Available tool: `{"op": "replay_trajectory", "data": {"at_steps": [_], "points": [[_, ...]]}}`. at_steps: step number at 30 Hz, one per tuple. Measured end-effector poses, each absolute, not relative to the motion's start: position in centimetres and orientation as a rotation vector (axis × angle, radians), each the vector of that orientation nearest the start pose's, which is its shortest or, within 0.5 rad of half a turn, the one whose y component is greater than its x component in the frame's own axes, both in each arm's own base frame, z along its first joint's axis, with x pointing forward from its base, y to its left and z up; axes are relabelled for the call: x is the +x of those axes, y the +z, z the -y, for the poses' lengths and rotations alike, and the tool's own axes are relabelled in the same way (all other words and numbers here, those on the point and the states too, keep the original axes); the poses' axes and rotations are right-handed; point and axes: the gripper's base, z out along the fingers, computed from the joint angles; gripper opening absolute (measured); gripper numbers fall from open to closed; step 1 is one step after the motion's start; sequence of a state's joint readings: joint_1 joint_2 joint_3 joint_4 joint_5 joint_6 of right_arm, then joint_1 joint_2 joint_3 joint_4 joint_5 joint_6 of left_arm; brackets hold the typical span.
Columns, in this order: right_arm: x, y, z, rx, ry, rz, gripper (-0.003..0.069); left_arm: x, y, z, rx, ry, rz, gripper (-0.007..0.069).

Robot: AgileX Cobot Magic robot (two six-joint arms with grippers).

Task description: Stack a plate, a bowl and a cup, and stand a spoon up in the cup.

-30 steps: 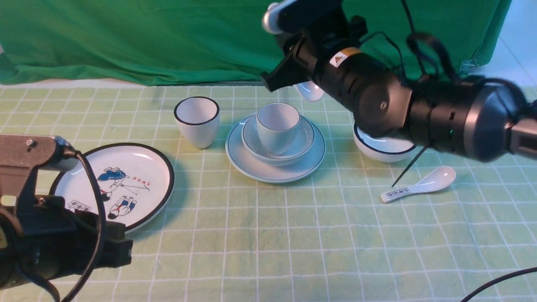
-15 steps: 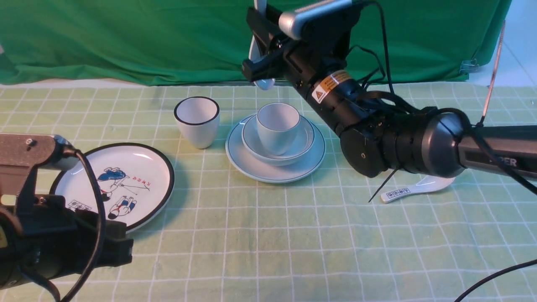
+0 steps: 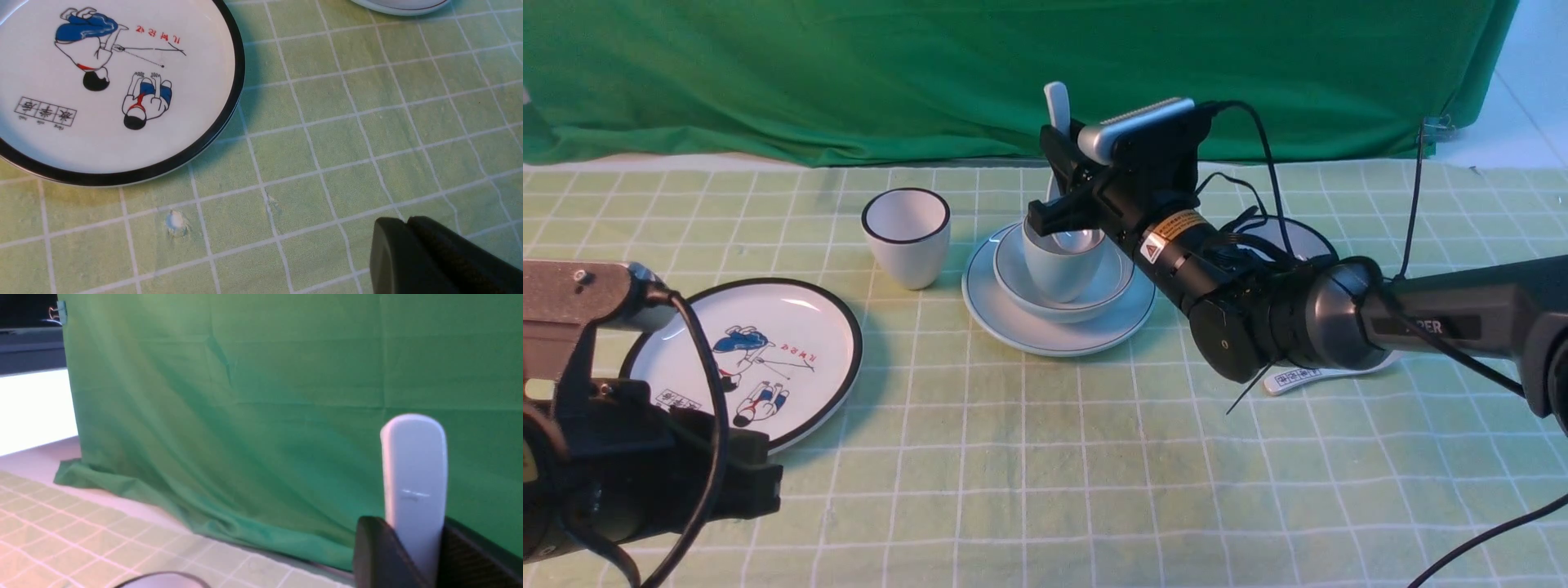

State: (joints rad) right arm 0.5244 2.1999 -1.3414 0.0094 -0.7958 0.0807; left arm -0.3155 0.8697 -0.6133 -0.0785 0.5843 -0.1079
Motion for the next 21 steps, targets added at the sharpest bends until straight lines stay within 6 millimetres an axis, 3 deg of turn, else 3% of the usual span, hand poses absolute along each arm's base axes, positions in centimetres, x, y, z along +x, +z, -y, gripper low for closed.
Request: {"op": "replay_trajectory", "data": {"at_steps": [4, 7, 9, 12, 13, 16, 17, 18, 19, 21], "points": [[41.9, 17.2, -24.2, -0.339, 0.476, -1.544, 0.0281, 15.5, 28.1, 5.5, 0.188, -0.295, -2.333, 0.0017], [41.8, 17.7, -24.1, -0.353, 0.464, -1.568, 0.0304, 15.5, 28.1, 5.5, 0.188, -0.295, -2.333, 0.0017], [41.5, 19.3, -24.0, -0.383, 0.436, -1.588, 0.0295, 15.5, 28.1, 5.5, 0.188, -0.295, -2.333, 0.0017], [40.2, 24.2, -23.2, -0.463, 0.368, -1.634, 0.022, 15.6, 28.1, 5.5, 0.187, -0.296, -2.327, 0.0017], [40.0, 24.6, -23.1, -0.473, 0.359, -1.634, 0.0206, 15.6, 28.1, 5.5, 0.187, -0.296, -2.325, 0.0017], [36.4, 32.7, -21.0, -0.563, 0.281, -1.632, 0.0095, 15.8, 28.4, 5.5, 0.182, -0.302, -2.286, 0.0017], [35.8, 33.5, -20.7, -0.582, 0.266, -1.637, 0.0076, 15.8, 28.5, 5.5, 0.181, -0.303, -2.281, 0.0017], [34.3, 35.9, -19.8, -0.603, 0.246, -1.617, 0.0049, 15.9, 28.5, 5.6, 0.179, -0.305, -2.267, 0.0017], [31.7, 39.6, -18.3, -0.623, 0.219, -1.571, 0.0029, 16.0, 28.7, 5.6, 0.176, -0.308, -2.246, 0.0017], [28.0, 43.4, -16.1, -0.652, 0.185, -1.53, 0.002, 16.2, 29.0, 5.6, 0.172, -0.312, -2.21, 0.0017]]}}
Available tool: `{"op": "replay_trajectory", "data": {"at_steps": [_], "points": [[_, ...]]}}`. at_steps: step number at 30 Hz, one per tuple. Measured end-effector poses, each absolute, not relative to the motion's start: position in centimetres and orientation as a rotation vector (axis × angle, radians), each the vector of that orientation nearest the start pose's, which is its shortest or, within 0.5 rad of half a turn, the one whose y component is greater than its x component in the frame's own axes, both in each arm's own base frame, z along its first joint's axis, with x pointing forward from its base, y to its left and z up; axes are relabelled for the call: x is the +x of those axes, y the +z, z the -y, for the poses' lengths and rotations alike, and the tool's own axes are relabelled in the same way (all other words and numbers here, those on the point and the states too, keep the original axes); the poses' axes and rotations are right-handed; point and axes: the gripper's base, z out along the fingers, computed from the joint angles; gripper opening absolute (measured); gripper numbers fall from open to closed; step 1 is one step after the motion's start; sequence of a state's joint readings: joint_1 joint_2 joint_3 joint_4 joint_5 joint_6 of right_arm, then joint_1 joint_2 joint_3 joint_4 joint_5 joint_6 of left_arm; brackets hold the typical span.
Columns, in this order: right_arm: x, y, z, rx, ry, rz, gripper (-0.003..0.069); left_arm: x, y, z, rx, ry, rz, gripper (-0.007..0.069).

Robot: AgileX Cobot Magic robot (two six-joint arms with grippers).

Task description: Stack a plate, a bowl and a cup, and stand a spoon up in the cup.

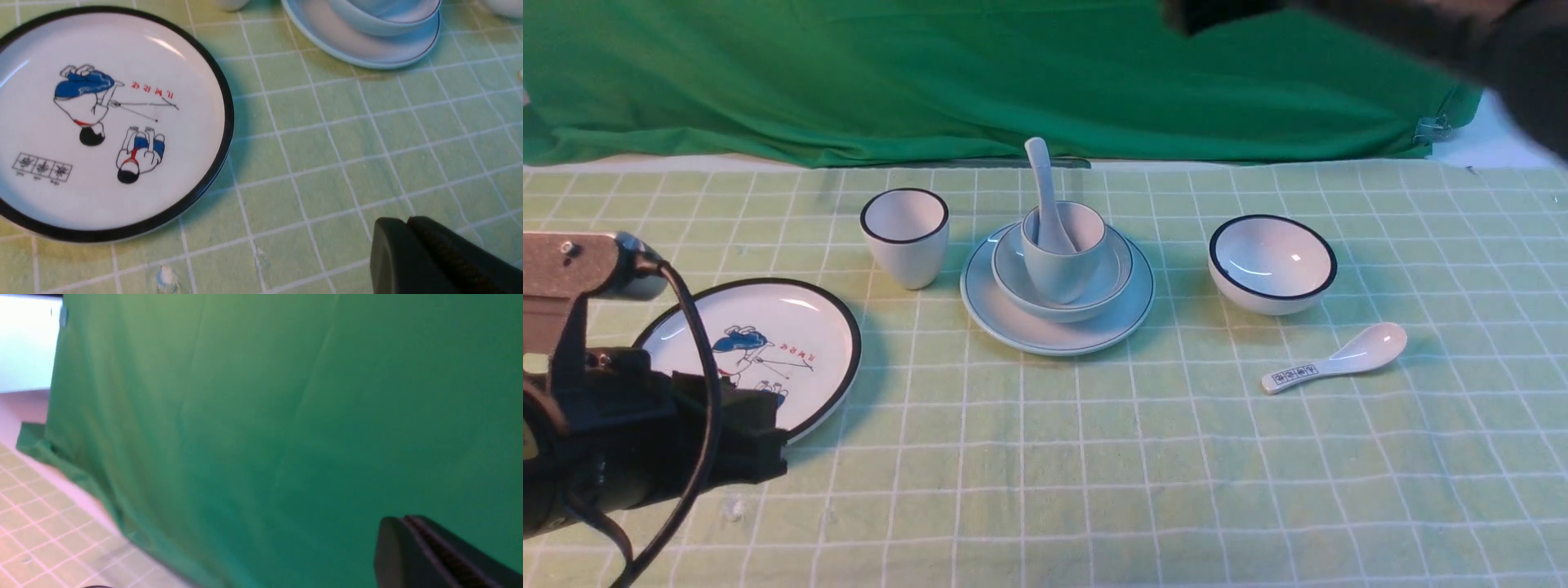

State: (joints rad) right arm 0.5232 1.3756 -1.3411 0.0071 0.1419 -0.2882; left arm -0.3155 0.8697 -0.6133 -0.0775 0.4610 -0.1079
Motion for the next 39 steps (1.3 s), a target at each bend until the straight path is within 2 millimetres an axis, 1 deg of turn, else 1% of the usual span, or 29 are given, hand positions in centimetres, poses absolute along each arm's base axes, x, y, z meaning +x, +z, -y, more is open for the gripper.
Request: {"op": "replay_trajectory", "data": {"at_steps": [2, 3, 4, 5, 6, 8, 10, 12, 13, 15, 16, 17, 18, 20, 22, 23, 24, 27, 30, 32, 34, 36, 37, 38, 39], "points": [[24.2, 46.6, -14.0, -0.654, 0.168, -1.48, 0.0019, 16.4, 29.2, 5.7, 0.171, -0.315, -2.174, 0.0017], [23.1, 47.3, -13.3, -0.655, 0.163, -1.47, 0.0019, 16.5, 29.3, 5.7, 0.169, -0.317, -2.158, 0.0017], [20.6, 48.6, -11.9, -0.645, 0.163, -1.439, 0.0019, 16.6, 29.5, 5.7, 0.167, -0.319, -2.137, 0.0017], [20.6, 48.4, -11.9, -0.648, 0.162, -1.445, 0.0019, 16.6, 29.5, 5.7, 0.167, -0.32, -2.133, 0.0017], [18.2, 49.1, -10.5, -0.633, 0.164, -1.409, 0.0019, 16.7, 29.7, 5.7, 0.164, -0.322, -2.107, 0.0017], [15.3, 48.4, -8.9, -0.624, 0.163, -1.386, 0.0019, 16.9, 30.0, 5.7, 0.161, -0.326, -2.075, 0.0017], [13.4, 46.3, -7.8, -0.628, 0.164, -1.396, 0.0019, 17.0, 30.2, 5.8, 0.158, -0.329, -2.048, 0.0017], [11.8, 43.4, -6.8, -0.627, 0.172, -1.412, 0.0019, 17.1, 30.4, 5.8, 0.154, -0.332, -2.023, 0.0017], [11.2, 42.1, -6.5, -0.621, 0.181, -1.419, 0.0019, 17.1, 30.5, 5.8, 0.152, -0.334, -2.014, 0.0017], [10.2, 38.8, -5.9, -0.597, 0.216, -1.457, 0.002, 17.2, 30.6, 5.8, 0.151, -0.335, -2.002, 0.0017], [9.7, 37.6, -5.6, -0.583, 0.233, -1.467, 0.002, 17.2, 30.6, 5.8, 0.15, -0.336, -1.999, 0.0017], [9.4, 35.6, -5.5, -0.572, 0.252, -1.502, 0.002, 17.2, 30.6, 5.8, 0.15, -0.336, -1.997, 0.0017], [9.1, 34.5, -5.3, -0.566, 0.262, -1.516, 0.002, 17.2, 30.6, 5.8, 0.15, -0.336, -1.996, 0.0017], [8.8, 31.6, -5.1, -0.572, 0.27, -1.576, 0.0022, 17.2, 30.6, 5.8, 0.15, -0.336, -1.995, 0.0017], [8.7, 29.3, -5.1, -0.585, 0.269, -1.629, 0.0025, 17.2, 30.6, 5.8, 0.15, -0.336, -1.995, 0.0017], [8.7, 28.5, -5.1, -0.59, 0.268, -1.649, 0.0025, 17.2, 30.6, 5.8, 0.15, -0.336, -1.995, 0.0017], [8.7, 27.1, -5.0, -0.6, 0.266, -1.691, 0.0028, 17.2, 30.6, 5.8, 0.15, -0.336, -1.995, 0.0017], [8.5, 23.7, -4.9, -0.623, 0.262, -1.788, 0.0038, 17.2, 30.7, 5.8, 0.15, -0.336, -1.994, 0.0017], [8.1, 21.3, -4.7, -0.644, 0.253, -1.857, 0.0045, 17.2, 30.7, 5.8, 0.15, -0.336, -1.993, 0.0017], [7.9, 20.1, -4.6, -0.656, 0.249, -1.892, 0.0046, 17.2, 30.7, 5.8, 0.15, -0.336, -1.993, 0.0017], [7.8, 19.7, -4.6, -0.658, 0.248, -1.9, 0.0047, 17.2, 30.7, 5.8, 0.15, -0.336, -1.993, 0.0017], [7.6, 18.8, -4.4, -0.642, 0.253, -1.869, 0.0031, 17.2, 30.7, 5.8, 0.15, -0.336, -1.992, 0.0017], [7.5, 18.4, -4.2, -0.598, 0.27, -1.839, 0.0022, 17.2, 30.7, 5.8, 0.15, -0.336, -1.992, 0.0017], [7.4, 18.4, -4.1, -0.548, 0.286, -1.818, 0.002, 17.2, 30.7, 5.8, 0.15, -0.336, -1.992, 0.0017], [7.3, 18.5, -4.0, -0.534, 0.29, -1.81, 0.002, 17.2, 30.7, 5.8, 0.15, -0.336, -1.992, 0.0017]]}}
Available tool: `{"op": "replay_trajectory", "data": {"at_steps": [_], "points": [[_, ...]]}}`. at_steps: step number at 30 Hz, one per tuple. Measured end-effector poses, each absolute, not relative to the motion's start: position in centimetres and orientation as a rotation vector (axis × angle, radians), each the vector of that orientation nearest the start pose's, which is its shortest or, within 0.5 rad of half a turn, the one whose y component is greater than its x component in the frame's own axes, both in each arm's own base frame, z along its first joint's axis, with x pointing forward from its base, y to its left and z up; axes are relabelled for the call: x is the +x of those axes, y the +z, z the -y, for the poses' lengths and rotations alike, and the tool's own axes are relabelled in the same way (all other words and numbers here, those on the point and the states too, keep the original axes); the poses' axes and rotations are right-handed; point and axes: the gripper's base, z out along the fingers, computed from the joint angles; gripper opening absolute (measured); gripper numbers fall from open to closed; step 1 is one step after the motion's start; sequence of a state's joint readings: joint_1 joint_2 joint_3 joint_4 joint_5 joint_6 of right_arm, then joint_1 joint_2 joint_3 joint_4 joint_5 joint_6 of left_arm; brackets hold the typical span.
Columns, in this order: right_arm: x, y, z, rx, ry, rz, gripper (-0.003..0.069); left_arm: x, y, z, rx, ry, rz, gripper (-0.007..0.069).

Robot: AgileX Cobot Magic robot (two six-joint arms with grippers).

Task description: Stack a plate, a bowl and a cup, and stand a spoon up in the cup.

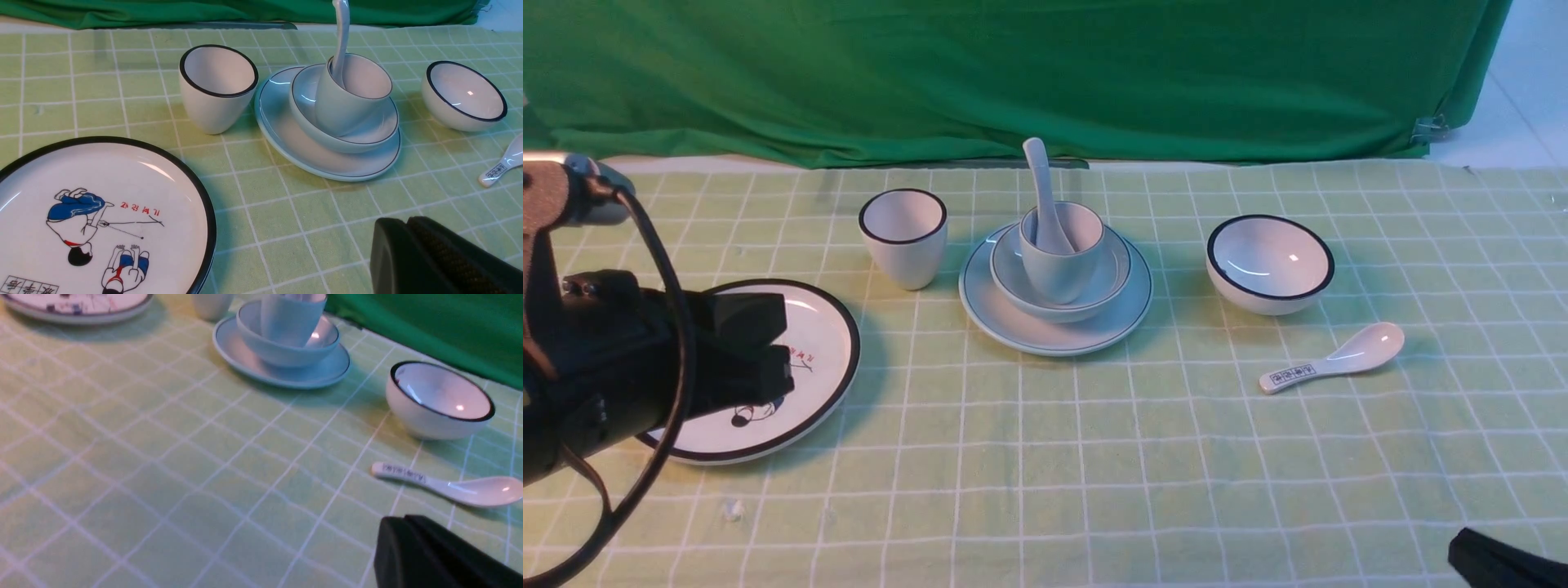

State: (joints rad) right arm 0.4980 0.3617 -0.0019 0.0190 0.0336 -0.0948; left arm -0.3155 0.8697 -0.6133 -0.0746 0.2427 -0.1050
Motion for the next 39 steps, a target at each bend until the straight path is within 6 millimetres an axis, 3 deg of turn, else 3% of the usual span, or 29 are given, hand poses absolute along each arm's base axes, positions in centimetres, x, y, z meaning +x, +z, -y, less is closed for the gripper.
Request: {"op": "replay_trajectory", "data": {"at_steps": [5, 12, 39], "points": [[6.7, 19.5, -2.3, -0.256, 0.264, -1.705, 0.002, 17.2, 30.7, 5.8, 0.149, -0.337, -1.988, 0.0017], [5.6, 19.4, -0.7, -0.069, 0.126, -1.683, 0.002, 17.2, 30.8, 5.8, 0.148, -0.338, -1.982, 0.0017], [5.6, 19.1, -0.3, -0.001, 0.069, -1.712, 0.0056, 17.3, 30.8, 5.8, 0.148, -0.338, -1.977, 0.0017]]}}
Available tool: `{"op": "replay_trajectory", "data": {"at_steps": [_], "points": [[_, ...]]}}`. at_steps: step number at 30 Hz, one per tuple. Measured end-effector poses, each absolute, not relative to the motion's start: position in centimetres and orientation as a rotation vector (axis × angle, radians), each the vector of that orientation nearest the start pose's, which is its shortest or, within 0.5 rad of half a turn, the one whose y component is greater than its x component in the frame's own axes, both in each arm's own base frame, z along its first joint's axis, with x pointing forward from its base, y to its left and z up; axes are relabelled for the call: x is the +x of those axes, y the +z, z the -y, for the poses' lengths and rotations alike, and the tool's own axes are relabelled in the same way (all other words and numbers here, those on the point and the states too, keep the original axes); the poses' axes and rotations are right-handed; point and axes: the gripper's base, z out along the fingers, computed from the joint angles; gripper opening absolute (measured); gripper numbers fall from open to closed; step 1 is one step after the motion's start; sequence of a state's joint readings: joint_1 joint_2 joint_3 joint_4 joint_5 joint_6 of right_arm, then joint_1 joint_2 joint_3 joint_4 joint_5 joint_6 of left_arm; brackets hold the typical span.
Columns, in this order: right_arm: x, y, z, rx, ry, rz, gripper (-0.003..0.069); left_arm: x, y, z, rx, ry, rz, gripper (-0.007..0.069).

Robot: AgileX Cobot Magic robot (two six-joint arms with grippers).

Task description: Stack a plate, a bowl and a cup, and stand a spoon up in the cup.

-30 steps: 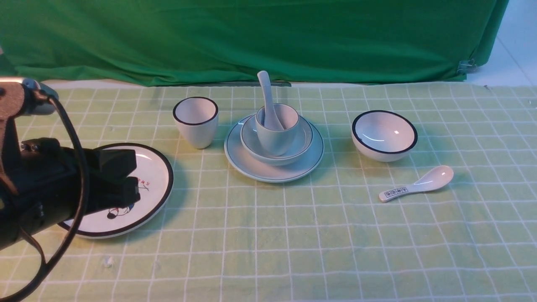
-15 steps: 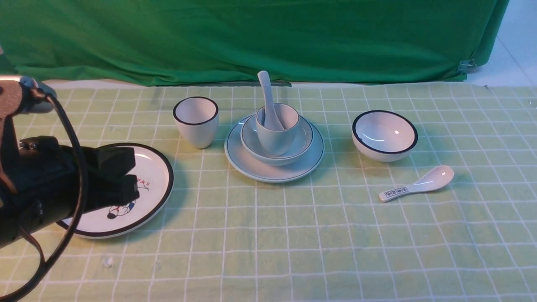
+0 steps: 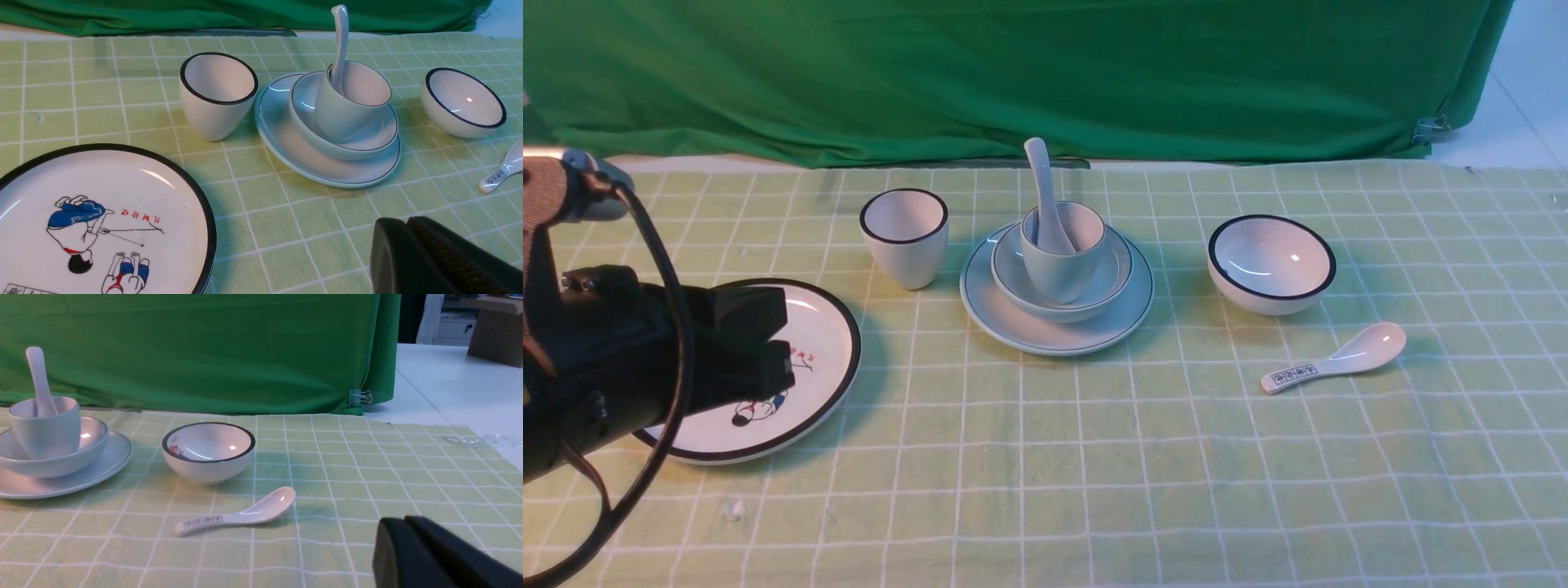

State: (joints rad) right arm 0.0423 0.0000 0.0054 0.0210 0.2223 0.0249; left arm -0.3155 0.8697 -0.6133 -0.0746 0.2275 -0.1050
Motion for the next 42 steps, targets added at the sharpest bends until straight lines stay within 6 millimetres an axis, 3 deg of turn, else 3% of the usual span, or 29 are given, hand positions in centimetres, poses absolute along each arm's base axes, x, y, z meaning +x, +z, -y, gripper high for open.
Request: {"op": "replay_trajectory", "data": {"at_steps": [3, 7, 14, 18, 21, 28, 42], "points": [[5.6, 19.1, -0.3, -0.001, 0.069, -1.712, 0.0058, 17.2, 30.8, 5.8, 0.148, -0.34, -1.972, 0.0017], [5.6, 19.1, -0.3, -0.001, 0.069, -1.714, 0.0067, 15.6, 31.0, 5.2, 0.156, -0.336, -1.9, 0.0017], [5.6, 19.1, -0.3, -0.001, 0.069, -1.713, 0.008, 10.2, 29.1, 2.8, 0.208, -0.216, -1.626, 0.0017], [5.6, 19.1, -0.3, -0.001, 0.069, -1.713, 0.0083, 7.5, 24.5, 1.7, 0.189, -0.165, -1.553, 0.0017], [5.6, 19.1, -0.3, -0.001, 0.069, -1.713, 0.0092, 6.5, 21.4, 1.2, 0.162, -0.129, -1.544, 0.0017], [5.6, 19.1, -0.3, -0.001, 0.069, -1.712, 0.0104, 5.5, 18.6, 0.3, 0.085, -0.045, -1.761, 0.0017], [5.6, 19.1, -0.3, -0.001, 0.069, -1.713, 0.0148, 5.5, 18.4, -0.1, 0.024, 0.003, -1.783, 0.0017]]}}
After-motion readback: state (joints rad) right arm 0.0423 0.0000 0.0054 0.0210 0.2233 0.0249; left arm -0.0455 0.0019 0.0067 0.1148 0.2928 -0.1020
